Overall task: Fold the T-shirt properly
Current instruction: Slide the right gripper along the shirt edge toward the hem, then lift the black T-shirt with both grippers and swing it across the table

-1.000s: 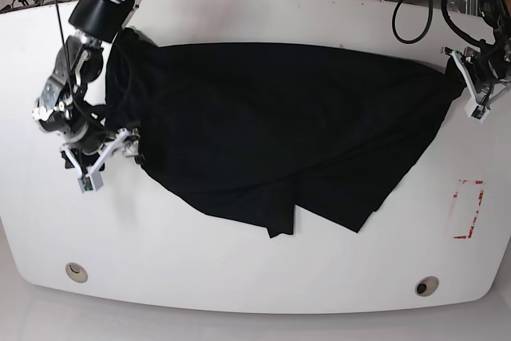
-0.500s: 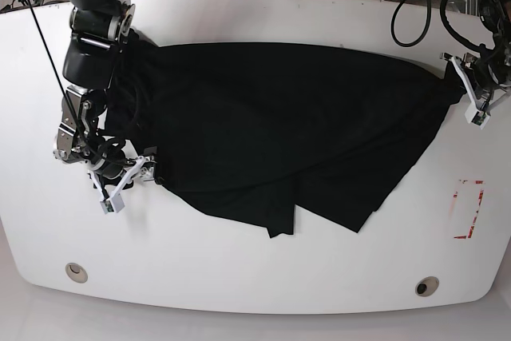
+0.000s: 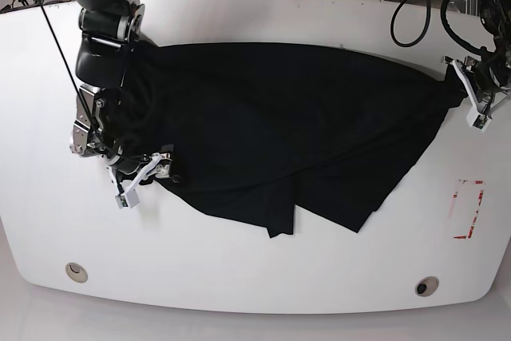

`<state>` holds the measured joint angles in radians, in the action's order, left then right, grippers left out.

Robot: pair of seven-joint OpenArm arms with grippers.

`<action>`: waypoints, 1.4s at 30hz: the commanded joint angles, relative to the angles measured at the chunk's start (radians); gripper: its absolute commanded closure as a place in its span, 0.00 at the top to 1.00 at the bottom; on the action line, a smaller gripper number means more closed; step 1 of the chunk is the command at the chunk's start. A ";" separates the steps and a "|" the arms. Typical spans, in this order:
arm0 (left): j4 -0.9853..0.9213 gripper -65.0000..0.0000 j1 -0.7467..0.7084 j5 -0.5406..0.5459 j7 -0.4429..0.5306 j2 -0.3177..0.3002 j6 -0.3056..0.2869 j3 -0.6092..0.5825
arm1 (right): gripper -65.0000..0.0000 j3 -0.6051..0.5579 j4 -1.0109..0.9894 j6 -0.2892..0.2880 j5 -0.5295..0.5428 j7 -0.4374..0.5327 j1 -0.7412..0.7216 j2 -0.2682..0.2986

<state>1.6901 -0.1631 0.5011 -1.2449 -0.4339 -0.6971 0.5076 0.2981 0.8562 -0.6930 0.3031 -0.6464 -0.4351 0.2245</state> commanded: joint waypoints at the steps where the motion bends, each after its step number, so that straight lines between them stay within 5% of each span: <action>1: 0.014 0.00 0.010 0.006 0.011 -0.019 -0.001 0.006 | 0.88 0.000 0.015 -0.005 0.000 -0.006 -0.005 -0.001; 4: 0.014 0.00 0.010 0.006 0.011 -0.019 -0.001 0.006 | 0.83 0.000 0.015 -0.005 -0.002 -0.006 0.000 -0.006; 7: 0.014 0.00 0.010 0.006 0.011 -0.019 -0.001 0.006 | 0.67 0.000 0.015 -0.005 -0.002 -0.006 0.002 -0.014; 14: 0.014 0.00 0.010 0.006 0.011 -0.019 -0.001 0.004 | 0.00 0.000 0.015 -0.005 -0.002 -0.006 0.002 -0.015; 20: 0.043 0.00 0.035 0.006 0.004 -0.019 -0.001 -0.008 | 0.01 0.002 0.062 -0.005 -0.002 -0.062 0.002 -0.006; 33: 0.186 0.00 0.190 0.006 0.004 0.017 -0.001 -0.057 | 0.00 0.080 0.568 -0.005 0.001 -0.304 0.124 0.054; 42: 0.184 0.00 0.415 0.005 0.007 0.082 0.000 -0.122 | 0.00 0.079 0.682 -0.005 0.008 -0.399 0.032 0.168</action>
<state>1.8549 0.1932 0.4820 -1.2694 -0.3546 -0.6971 0.4000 0.3729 1.5131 -0.6998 0.3000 -1.0607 -0.3428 0.3489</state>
